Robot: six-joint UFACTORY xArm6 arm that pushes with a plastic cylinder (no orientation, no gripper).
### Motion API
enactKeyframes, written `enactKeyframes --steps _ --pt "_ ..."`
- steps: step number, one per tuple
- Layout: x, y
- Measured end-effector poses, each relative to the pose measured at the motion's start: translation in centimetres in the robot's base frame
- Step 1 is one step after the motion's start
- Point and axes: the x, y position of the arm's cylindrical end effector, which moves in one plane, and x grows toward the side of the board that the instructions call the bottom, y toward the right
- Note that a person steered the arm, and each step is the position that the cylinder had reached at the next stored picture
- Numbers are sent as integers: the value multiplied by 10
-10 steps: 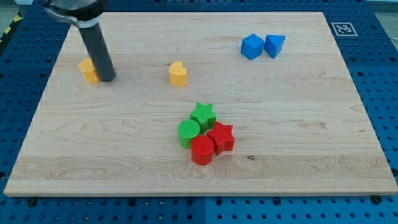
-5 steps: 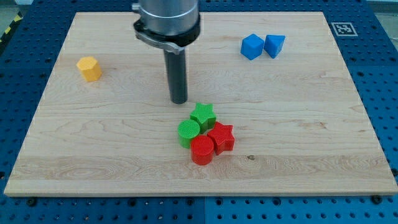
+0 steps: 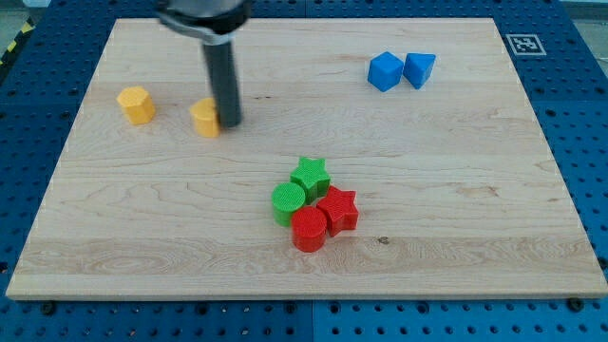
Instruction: Slide the yellow heart to the yellow hexagon
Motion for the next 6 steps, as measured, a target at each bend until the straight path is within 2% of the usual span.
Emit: enactKeyframes --steps 4,5,6 --pt "0 -56" --pt "0 -35" --pt "0 40"
